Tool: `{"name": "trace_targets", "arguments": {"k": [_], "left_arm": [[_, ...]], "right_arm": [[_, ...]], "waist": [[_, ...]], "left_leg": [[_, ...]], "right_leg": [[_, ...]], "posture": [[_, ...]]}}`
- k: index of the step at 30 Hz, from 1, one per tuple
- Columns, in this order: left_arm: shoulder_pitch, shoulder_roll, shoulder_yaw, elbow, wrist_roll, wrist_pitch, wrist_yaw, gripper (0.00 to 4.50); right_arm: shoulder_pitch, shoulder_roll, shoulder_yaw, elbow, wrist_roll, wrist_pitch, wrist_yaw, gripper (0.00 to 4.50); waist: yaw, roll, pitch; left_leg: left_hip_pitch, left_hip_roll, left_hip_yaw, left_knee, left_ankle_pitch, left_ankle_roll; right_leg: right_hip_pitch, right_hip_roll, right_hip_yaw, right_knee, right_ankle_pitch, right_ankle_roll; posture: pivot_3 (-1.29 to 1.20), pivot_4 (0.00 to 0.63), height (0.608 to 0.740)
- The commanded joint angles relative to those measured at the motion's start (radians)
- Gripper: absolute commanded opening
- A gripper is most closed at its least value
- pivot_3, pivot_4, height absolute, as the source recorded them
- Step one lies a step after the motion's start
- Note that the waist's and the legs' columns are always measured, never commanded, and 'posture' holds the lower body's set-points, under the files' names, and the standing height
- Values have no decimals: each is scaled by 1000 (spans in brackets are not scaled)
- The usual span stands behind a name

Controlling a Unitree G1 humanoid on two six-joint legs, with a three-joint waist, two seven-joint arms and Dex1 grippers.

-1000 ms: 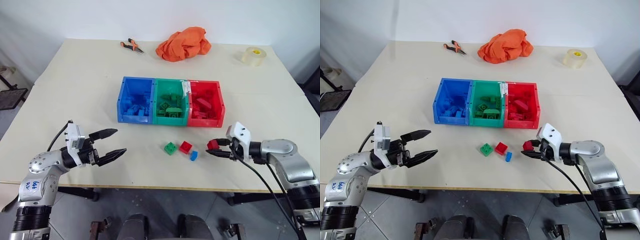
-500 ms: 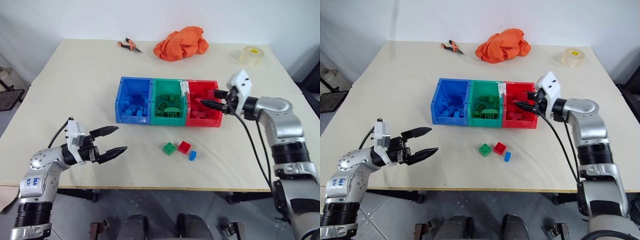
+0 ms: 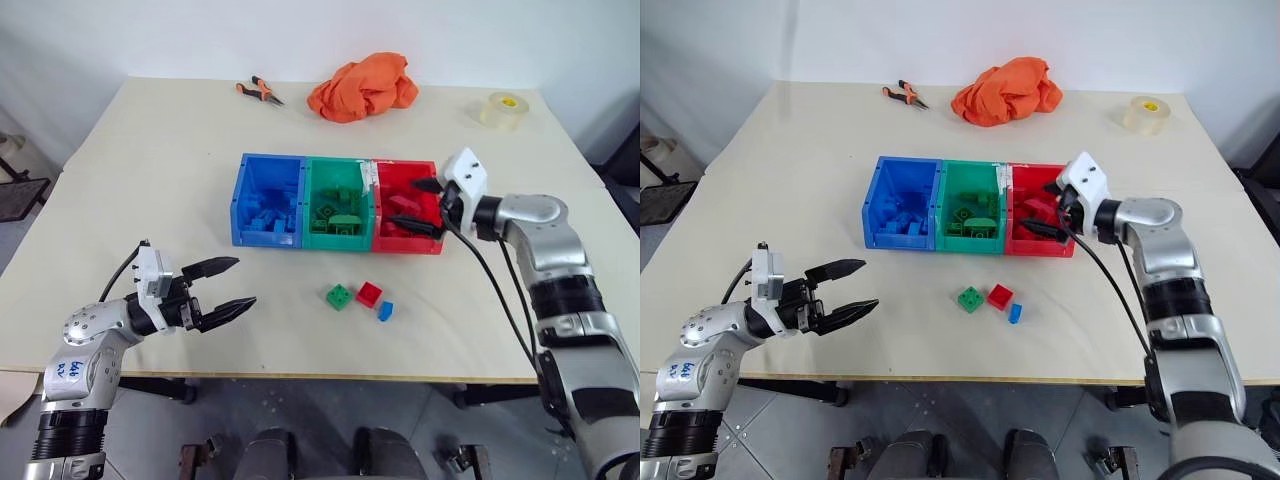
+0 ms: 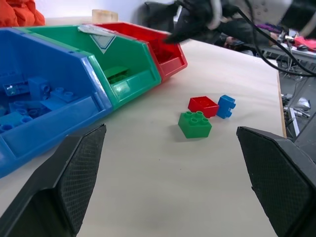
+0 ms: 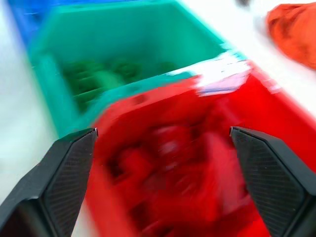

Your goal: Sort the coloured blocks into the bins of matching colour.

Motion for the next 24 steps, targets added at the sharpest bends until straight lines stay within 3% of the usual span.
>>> {"name": "trace_targets", "arguments": {"k": [1,6,13,17,24], "left_arm": [[-35,-1,-6,10,-4,-17,-22,4500],[-87,12,-24,73,6,-24,-66,4500],[-134,22,-31,148,21,-38,-105,4500],[-149,20,-35,166,24,-41,-116,4500],[-165,9,-42,164,26,-37,-109,4500]], "right_arm": [[109,-58,-82,-192,81,29,32,4470],[493,-227,-253,-492,206,125,137,4470],[829,-352,-442,-598,218,149,174,4470],[848,-359,-445,-626,228,166,152,4470],[698,-281,-233,-709,233,239,83,4470]], "waist": [[-2,0,0],[16,0,0],[20,0,0],[17,0,0],[19,0,0]], "left_leg": [[0,0,1,0,0,0],[1,0,-1,-1,-1,0],[3,2,6,-1,-1,1],[3,2,6,-1,-1,1],[2,2,4,0,-1,1]], "right_leg": [[0,0,0,0,0,0],[1,1,-1,-2,0,0],[2,1,-1,-4,0,0],[1,1,0,-4,0,0],[1,0,1,-4,0,0]], "posture": [[0,150,740],[0,150,740],[0,150,740],[0,150,740],[0,150,740]]}}
